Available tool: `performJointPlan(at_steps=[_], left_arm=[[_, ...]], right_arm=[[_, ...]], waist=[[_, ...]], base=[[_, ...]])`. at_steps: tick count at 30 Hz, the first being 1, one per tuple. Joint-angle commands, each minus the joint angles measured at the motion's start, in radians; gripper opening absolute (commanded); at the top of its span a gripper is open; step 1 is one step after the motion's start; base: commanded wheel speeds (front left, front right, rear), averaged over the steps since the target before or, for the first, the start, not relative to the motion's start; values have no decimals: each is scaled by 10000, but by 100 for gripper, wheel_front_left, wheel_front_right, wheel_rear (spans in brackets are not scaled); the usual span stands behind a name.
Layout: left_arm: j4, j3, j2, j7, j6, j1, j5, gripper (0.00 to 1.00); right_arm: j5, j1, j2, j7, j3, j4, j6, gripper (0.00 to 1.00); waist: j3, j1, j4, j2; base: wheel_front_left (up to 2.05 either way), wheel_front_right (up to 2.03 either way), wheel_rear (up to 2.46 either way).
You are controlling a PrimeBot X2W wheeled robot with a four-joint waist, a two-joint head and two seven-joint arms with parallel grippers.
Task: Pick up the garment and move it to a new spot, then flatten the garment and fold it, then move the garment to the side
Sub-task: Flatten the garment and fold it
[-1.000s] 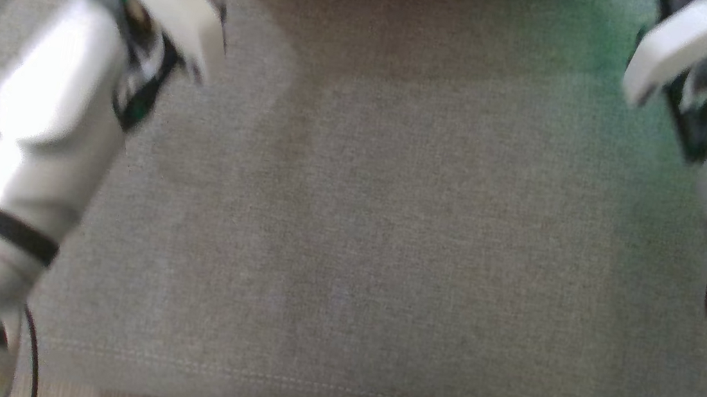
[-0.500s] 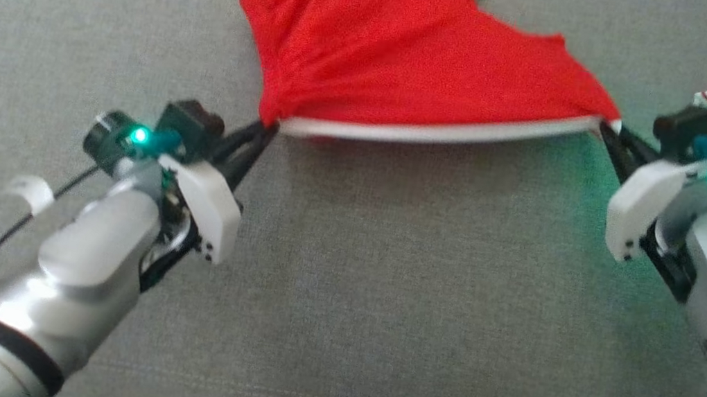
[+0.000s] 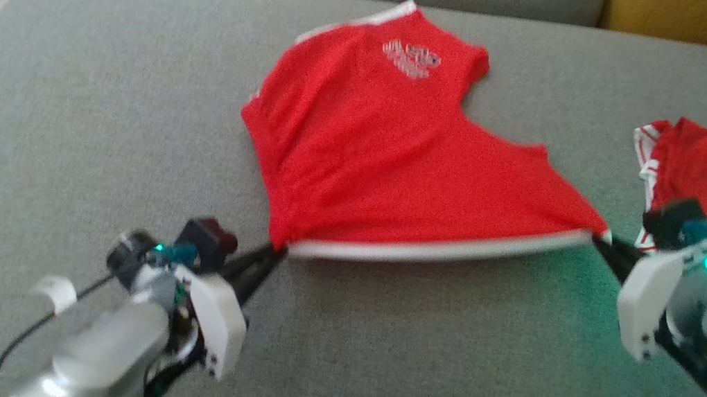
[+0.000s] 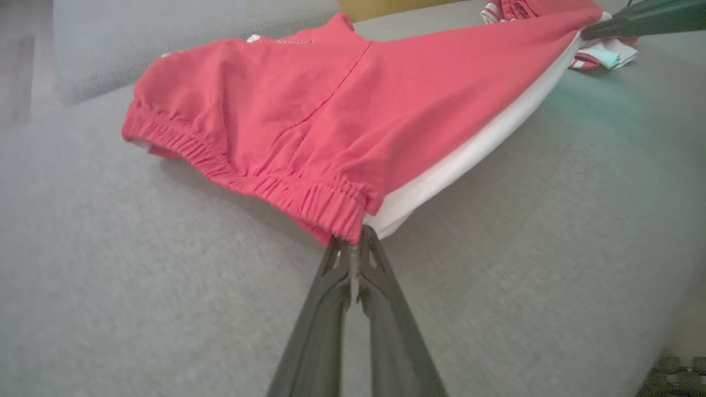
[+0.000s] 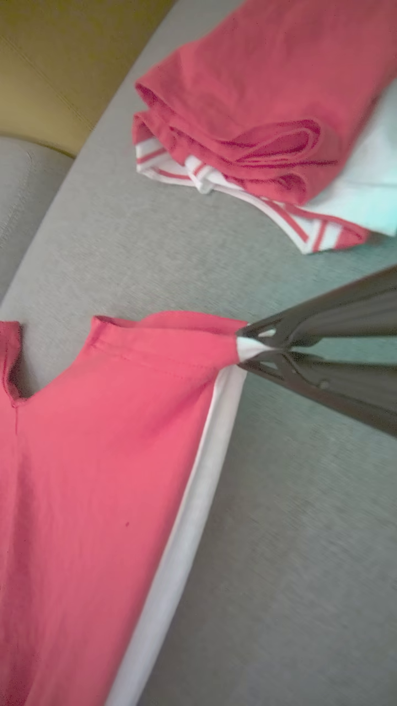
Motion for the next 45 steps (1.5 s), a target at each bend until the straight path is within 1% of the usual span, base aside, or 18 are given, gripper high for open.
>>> performJointPlan(at_steps=[1, 4, 8, 9, 10, 11, 12, 16, 18, 20, 24, 29, 36, 45], left_arm=[[-439, 205, 396, 230, 15, 91, -525, 0], [-1061, -60, 640, 659, 14, 577, -1107, 0], [-2106, -391, 1114, 1233, 14, 1182, -1779, 0], [-2106, -391, 1114, 1233, 14, 1182, -1779, 0], [-2389, -462, 1232, 1386, 14, 1326, -1945, 0], [-2940, -618, 1491, 1670, 14, 1570, -2173, 0], [-2940, -618, 1491, 1670, 14, 1570, -2173, 0], [-4031, -794, 1952, 2129, 21, 1940, -2536, 0], [-4453, -722, 2119, 2171, 126, 1990, -2595, 0], [-4751, -563, 2229, 2103, 322, 1938, -2591, 0], [-5171, -129, 2235, 1834, 696, 1654, -2616, 0], [-5411, 272, 2009, 1547, 832, 1029, -2582, 0], [-5096, 431, 1273, 1197, 648, 71, -2489, 0], [-3848, 347, 296, 657, 361, -859, -2372, 0]], right_arm=[[418, 255, -716, 266, 305, -559, -9, 0], [976, 494, -1309, 721, 777, -1288, -9, 0], [1689, 768, -2101, 1352, 1196, -2287, -9, 0], [1689, 768, -2101, 1352, 1196, -2287, -9, 0], [1836, 830, -2303, 1527, 1273, -2547, -9, 0], [2038, 926, -2713, 1890, 1405, -3103, -9, 0], [2038, 926, -2713, 1890, 1405, -3103, -9, 0], [2456, 981, -3566, 2667, 1533, -4174, -9, 0], [2607, 876, -3919, 2908, 1543, -4611, -9, 0], [2654, 654, -4144, 2990, 1466, -4907, -9, 0], [2629, 50, -4153, 2971, 1151, -5193, -9, 0], [2376, -1021, -3918, 3025, 728, -5051, -9, 0], [2130, -2629, -3453, 3519, 728, -4477, -9, 0], [1939, -4328, -2872, 3836, 1212, -3358, -9, 0]], waist=[[-370, 0, -138, 0], [-613, 0, -179, 0], [-910, 0, -173, 0], [-910, 0, -173, 0], [-974, 0, -160, 0], [-1074, 0, -132, 0], [-1074, 0, -132, 0], [-1163, 0, -37, 0], [-1164, 0, 42, 0], [-1129, 0, 135, 0], [-861, 0, 390, 0], [-219, 0, 927, 0], [719, 0, 1838, 0], [1581, 0, 2717, 0]], base=[[0, 0, 0], [0, 0, 0], [0, 0, 0], [0, 0, 0], [0, 0, 0], [0, 0, 0], [0, 0, 0], [0, 0, 0], [0, 0, 0], [0, 0, 0], [0, 0, 0], [0, 0, 0], [0, 0, 0], [0, 0, 0]])
